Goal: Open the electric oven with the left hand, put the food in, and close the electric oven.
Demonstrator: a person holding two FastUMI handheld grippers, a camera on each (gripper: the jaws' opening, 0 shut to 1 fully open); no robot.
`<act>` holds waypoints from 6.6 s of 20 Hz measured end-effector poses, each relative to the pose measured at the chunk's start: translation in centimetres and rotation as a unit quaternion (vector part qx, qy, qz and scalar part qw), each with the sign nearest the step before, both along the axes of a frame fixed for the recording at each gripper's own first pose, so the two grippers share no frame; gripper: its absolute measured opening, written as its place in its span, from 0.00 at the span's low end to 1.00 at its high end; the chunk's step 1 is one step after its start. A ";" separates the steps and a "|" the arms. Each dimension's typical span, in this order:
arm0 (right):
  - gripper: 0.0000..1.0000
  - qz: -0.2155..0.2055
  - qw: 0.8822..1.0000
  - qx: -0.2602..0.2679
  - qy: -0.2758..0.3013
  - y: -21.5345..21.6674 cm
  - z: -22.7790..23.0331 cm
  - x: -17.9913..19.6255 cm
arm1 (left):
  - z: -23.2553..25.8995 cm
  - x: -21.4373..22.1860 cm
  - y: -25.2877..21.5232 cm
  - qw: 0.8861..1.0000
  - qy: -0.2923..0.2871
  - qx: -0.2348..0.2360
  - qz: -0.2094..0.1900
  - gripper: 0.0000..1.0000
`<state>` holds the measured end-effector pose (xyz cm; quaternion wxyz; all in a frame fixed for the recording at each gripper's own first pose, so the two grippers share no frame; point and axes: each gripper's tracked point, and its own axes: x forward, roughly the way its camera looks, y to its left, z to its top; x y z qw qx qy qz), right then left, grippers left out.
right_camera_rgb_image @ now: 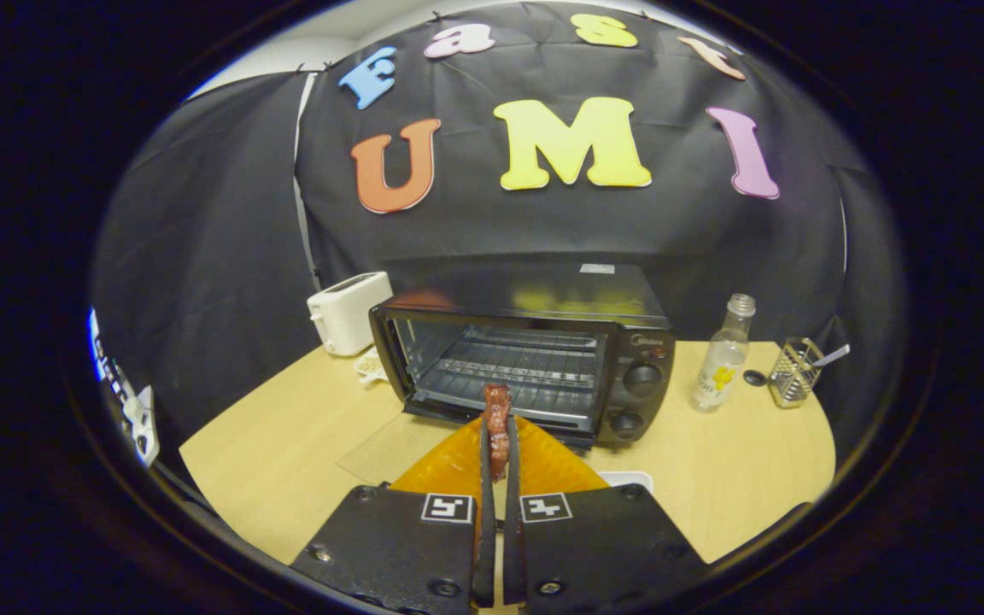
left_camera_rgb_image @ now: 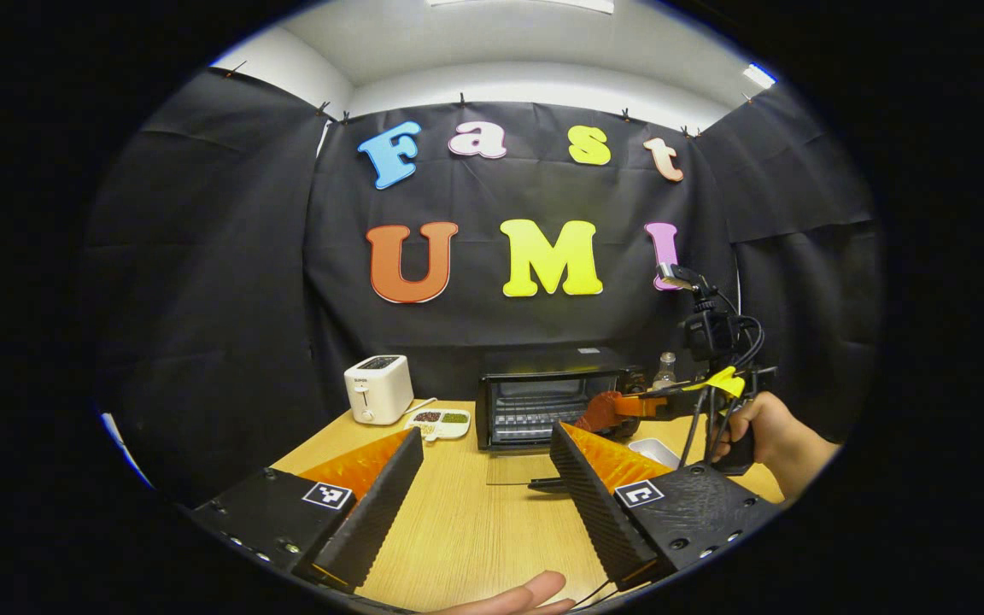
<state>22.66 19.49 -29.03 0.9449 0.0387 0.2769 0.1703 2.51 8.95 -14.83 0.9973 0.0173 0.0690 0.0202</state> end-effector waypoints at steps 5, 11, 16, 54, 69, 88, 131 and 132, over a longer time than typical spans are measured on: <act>0.07 -0.047 0.994 0.099 0.009 2.8 -1.6 4.4 | -1.9 1.2 2.2 0.999 0.019 -0.005 0.025 0.96; 0.07 -0.130 0.953 0.264 0.068 4.7 -4.6 10.3 | -2.9 2.6 3.6 0.999 0.022 -0.022 0.031 0.96; 0.07 -0.201 0.927 0.309 0.066 4.2 -8.3 14.2 | -4.0 3.2 4.2 0.999 0.030 -0.024 0.031 0.96; 1.00 -0.067 0.985 0.063 -0.149 -6.6 9.0 -6.2 | -5.4 3.8 -2.6 0.997 0.075 -0.027 -0.018 0.97; 0.95 -0.156 0.954 0.018 -0.255 -19.7 22.5 -16.1 | -19.5 11.2 -12.5 0.968 0.214 -0.066 -0.114 0.95; 0.95 -0.172 0.946 0.016 -0.273 -22.7 22.2 -20.4 | -23.8 13.3 -14.2 0.958 0.261 -0.046 -0.108 0.92; 1.00 -0.220 0.933 -0.043 -0.283 -26.0 22.1 -21.4 | -7.2 29.6 -11.1 0.992 0.101 -0.026 -0.075 0.95; 1.00 -0.222 0.933 -0.046 -0.280 -26.1 21.7 -21.1 | -6.7 29.2 -11.0 0.992 0.097 -0.028 -0.077 0.95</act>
